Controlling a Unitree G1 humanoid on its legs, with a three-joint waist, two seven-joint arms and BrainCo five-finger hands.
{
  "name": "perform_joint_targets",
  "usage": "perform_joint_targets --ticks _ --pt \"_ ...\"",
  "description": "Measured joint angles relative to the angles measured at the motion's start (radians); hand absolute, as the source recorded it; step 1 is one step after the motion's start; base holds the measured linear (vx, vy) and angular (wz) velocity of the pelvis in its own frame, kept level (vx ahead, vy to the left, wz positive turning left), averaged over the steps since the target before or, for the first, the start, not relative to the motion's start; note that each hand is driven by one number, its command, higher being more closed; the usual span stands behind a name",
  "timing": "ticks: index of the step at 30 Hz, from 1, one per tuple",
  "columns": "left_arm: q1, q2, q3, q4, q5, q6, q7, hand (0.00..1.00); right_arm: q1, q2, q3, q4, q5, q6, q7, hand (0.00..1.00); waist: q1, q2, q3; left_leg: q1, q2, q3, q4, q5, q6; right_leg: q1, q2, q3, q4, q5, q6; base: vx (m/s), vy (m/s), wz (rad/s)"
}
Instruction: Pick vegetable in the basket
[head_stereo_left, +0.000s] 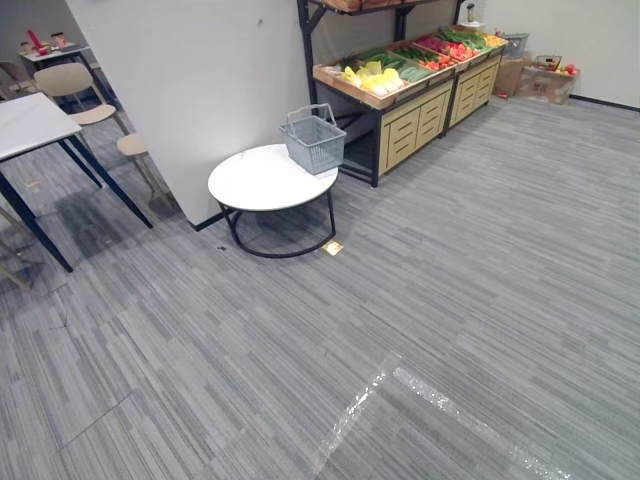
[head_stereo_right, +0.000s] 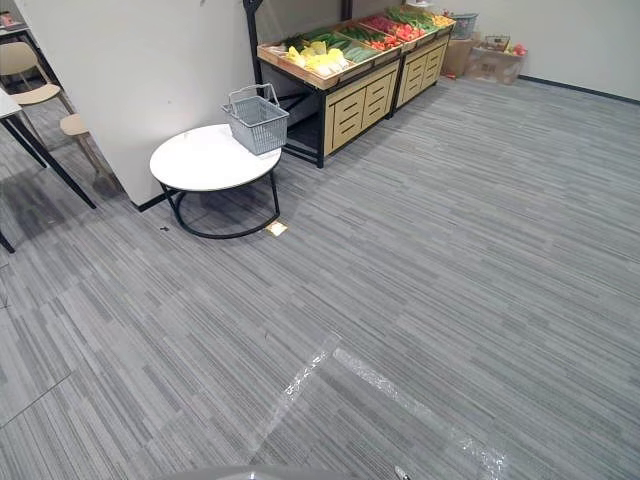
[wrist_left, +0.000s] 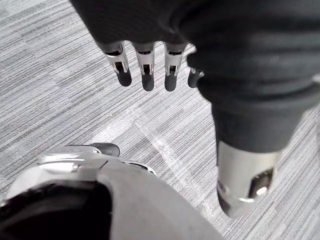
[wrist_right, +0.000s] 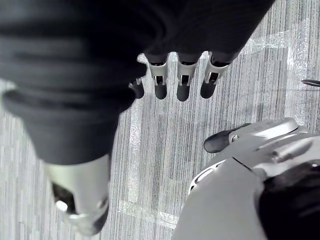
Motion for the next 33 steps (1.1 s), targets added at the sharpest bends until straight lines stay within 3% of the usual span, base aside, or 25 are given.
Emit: perform_joint_targets --ticks 12,23,33 --pt "-0.023 0.001 0.007 0.000 0.002 0.000 -0.001 0.00 -0.033 0.010 -0.030 0.004 0.023 0.000 0.000 0.00 -0.002 -0.005 0.050 0.045 0.026 0.057 -0.009 -0.004 -0.013 0.018 0.027 0.017 -0.001 0.000 0.000 -0.03 -0.045 -0.12" --pt "-0.025 0.004 0.008 0.000 0.002 0.002 -0.008 0.00 -0.029 0.023 -0.078 0.004 0.098 0.003 0.023 0.00 -0.003 -0.010 0.072 0.044 0.034 0.039 -0.004 -0.004 -0.013 0.029 0.032 -0.003 -0.008 -0.002 -0.001 -0.05 -0.037 0.05" --pt "-0.039 0.016 -0.011 0.000 0.001 0.002 0.002 0.00 -0.037 0.022 -0.034 0.003 0.097 -0.005 0.018 0.00 -0.005 -0.020 0.083 0.022 0.033 0.042 -0.017 -0.001 -0.011 -0.001 0.034 -0.016 -0.003 -0.005 -0.006 0.00 -0.014 0.00"
